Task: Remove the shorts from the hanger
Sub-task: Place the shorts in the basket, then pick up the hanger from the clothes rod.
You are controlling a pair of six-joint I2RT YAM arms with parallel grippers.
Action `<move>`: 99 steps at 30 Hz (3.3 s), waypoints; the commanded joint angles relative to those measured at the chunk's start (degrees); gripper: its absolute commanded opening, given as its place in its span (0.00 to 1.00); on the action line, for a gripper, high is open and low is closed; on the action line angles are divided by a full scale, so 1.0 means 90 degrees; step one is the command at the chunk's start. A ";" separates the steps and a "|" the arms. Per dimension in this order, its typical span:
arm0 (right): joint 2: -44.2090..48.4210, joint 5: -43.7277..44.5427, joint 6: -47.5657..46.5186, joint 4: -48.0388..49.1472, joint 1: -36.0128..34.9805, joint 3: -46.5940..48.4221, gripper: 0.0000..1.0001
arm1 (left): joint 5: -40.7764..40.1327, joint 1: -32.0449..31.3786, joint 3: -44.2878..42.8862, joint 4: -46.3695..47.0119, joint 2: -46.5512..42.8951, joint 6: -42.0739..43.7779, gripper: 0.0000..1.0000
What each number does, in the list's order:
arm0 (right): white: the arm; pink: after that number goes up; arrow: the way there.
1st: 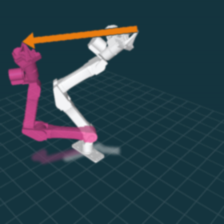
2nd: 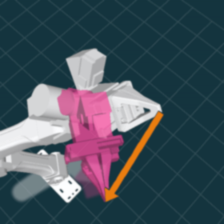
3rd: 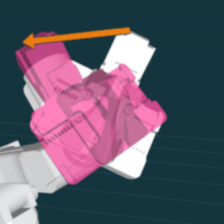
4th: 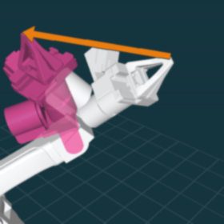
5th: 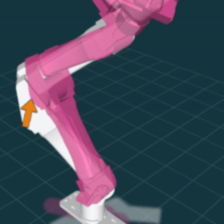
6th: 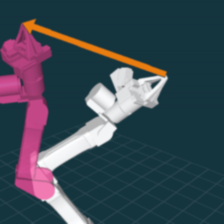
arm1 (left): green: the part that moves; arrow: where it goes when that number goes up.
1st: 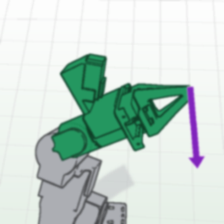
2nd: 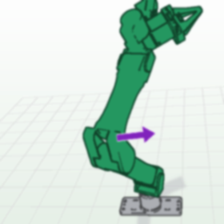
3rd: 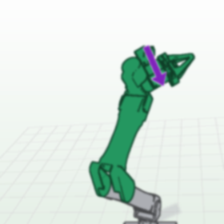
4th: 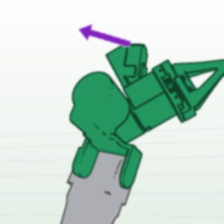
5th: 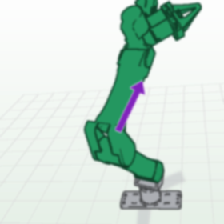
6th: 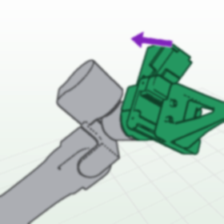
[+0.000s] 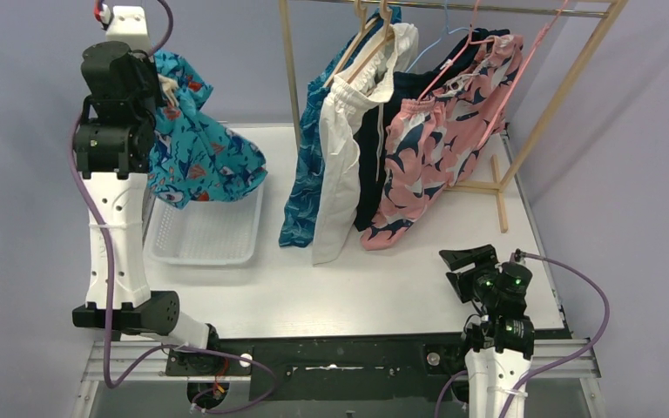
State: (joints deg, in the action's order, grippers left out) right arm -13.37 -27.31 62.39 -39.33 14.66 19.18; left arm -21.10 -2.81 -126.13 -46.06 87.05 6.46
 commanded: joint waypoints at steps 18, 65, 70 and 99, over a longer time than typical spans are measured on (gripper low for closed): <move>-0.0312 -0.0252 -0.0087 0.0690 0.0042 -0.0192 0.67 | 0.1957 0.0535 0.3226 0.0840 0.0969 -0.0872 0.00; -0.0368 -0.0320 -0.0506 0.0185 0.0037 0.0114 0.69 | 0.4852 0.1010 0.5686 0.2524 0.2430 -0.2970 0.56; -0.0166 -0.0220 -0.0568 -0.0085 0.0035 0.0250 0.69 | 0.4771 0.1049 0.5730 0.2434 0.2436 -0.2951 0.56; -0.0882 -0.2470 -0.2261 -0.0217 0.0039 0.1019 0.98 | 0.4834 0.1005 0.9748 0.2804 -0.4655 -0.3541 0.69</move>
State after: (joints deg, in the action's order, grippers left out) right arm -21.87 -44.51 44.93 -45.17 14.66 25.93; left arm 20.84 6.33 -40.77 -22.98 50.09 -23.20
